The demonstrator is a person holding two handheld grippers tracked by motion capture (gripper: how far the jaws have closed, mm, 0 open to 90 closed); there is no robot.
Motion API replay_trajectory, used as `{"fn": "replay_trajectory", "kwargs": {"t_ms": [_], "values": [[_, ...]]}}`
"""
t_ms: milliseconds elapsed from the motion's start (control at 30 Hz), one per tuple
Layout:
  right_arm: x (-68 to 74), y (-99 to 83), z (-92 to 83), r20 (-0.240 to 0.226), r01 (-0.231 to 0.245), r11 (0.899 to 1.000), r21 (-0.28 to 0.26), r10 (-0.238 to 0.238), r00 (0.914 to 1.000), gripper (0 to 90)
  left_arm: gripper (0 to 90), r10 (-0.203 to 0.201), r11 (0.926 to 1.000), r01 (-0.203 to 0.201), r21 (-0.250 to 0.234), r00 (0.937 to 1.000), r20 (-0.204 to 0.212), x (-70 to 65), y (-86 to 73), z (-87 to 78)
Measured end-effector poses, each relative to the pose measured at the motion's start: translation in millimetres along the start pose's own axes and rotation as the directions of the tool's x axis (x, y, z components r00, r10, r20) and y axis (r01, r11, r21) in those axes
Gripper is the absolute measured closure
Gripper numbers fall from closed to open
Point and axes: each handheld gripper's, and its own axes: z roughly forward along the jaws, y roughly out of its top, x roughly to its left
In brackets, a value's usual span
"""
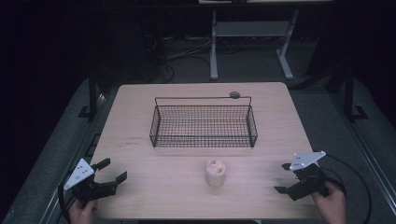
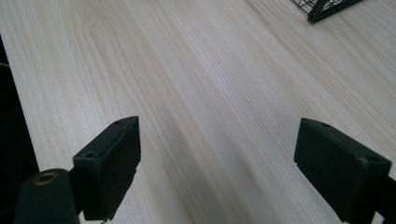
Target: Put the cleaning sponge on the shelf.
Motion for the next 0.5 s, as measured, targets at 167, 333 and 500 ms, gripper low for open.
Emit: {"fn": "replay_trajectory", "kwargs": {"t_ms": [167, 333, 500], "values": [[-0.6, 0.3, 2.6, -0.003, 0.004, 1.0, 0.009, -0.004, 1.0, 14.3, 13.9, 0.0, 1.0, 0.0, 0.002, 1.0, 0.001, 0.0, -0.2, 0.7], [1.2, 3.6, 4.6, -0.016, 0.013, 1.0, 0.018, -0.013, 0.9998, 14.3, 13.9, -0.001, 1.0, 0.001, -0.001, 1.0, -0.001, 0.2, -0.6, -0.8], [4.0, 12.7, 4.2, -0.022, 0.033, 0.999, 0.021, -0.032, 0.9992, 14.3, 13.9, -0.007, 0.9999, 0.007, -0.009, 1.0, -0.004, 0.2, -1.3, -2.9]]}}
